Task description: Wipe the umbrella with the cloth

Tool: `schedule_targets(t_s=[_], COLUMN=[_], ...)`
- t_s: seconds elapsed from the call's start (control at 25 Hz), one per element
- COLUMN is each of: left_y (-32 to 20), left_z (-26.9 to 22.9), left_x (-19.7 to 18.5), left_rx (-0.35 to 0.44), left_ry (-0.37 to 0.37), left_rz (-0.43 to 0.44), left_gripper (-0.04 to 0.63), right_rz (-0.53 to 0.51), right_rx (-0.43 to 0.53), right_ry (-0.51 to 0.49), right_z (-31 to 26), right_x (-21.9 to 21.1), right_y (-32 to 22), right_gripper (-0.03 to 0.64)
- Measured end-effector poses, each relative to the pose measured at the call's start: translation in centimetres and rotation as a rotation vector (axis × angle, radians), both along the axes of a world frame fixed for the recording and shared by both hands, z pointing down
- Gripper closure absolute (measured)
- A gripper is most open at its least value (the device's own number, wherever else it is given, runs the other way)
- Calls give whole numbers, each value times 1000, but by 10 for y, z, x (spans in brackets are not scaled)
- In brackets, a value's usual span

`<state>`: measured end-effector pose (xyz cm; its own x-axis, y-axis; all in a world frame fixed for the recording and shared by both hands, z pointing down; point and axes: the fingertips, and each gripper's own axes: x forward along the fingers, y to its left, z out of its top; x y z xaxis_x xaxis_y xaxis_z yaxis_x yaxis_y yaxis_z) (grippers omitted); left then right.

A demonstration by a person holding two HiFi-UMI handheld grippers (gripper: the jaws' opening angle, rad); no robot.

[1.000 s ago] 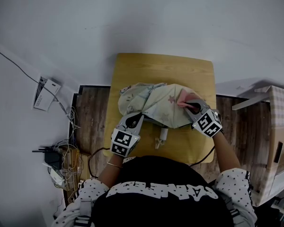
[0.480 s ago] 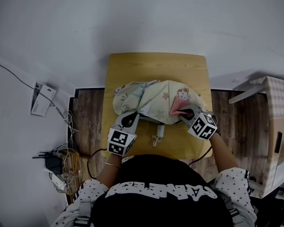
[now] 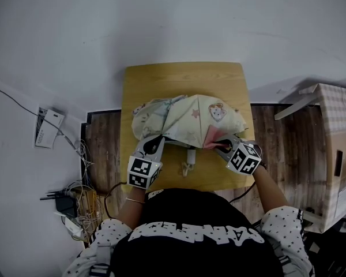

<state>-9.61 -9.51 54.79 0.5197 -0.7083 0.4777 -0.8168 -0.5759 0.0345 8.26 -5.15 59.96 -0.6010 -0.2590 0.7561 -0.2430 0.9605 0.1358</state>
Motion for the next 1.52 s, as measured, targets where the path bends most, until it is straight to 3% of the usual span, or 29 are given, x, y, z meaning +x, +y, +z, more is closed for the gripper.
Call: schedule_targets(t_s=[0.32, 0.48, 0.76, 0.88, 1.0, 1.12, 1.24, 1.4, 1.52], left_y=[1, 1, 6, 13, 21, 30, 38, 33, 25], left_z=[3, 2, -13, -21, -28, -52, -80, -94, -101], left_x=[2, 6, 13, 16, 18, 25, 50, 99, 132], left_rx=[-7, -1, 20, 16, 10, 108, 222, 259, 288], left_ry=[8, 3, 1, -1, -8, -59, -108, -71, -110], left_rz=[-20, -19, -19, -17, -29, -25, 56, 154, 225], left_gripper=[594, 594, 592, 592, 527, 512, 509, 503, 492], right_rz=[-37, -21, 132, 213, 232, 235, 254, 338, 449], right_rx=[-38, -30, 25, 44, 44, 39, 46, 64, 89], right_ry=[-6, -58, -269, -308, -319, -331, -350, -397, -454], right_z=[2, -10, -59, -67, -67, -66, -68, -78, -91], right_x=[-3, -3, 5, 16, 20, 23, 30, 50, 73], right_y=[29, 32, 8, -5, -6, -2, -2, -8, -13], right_gripper=[584, 584, 584, 584, 584, 584, 584, 584, 584])
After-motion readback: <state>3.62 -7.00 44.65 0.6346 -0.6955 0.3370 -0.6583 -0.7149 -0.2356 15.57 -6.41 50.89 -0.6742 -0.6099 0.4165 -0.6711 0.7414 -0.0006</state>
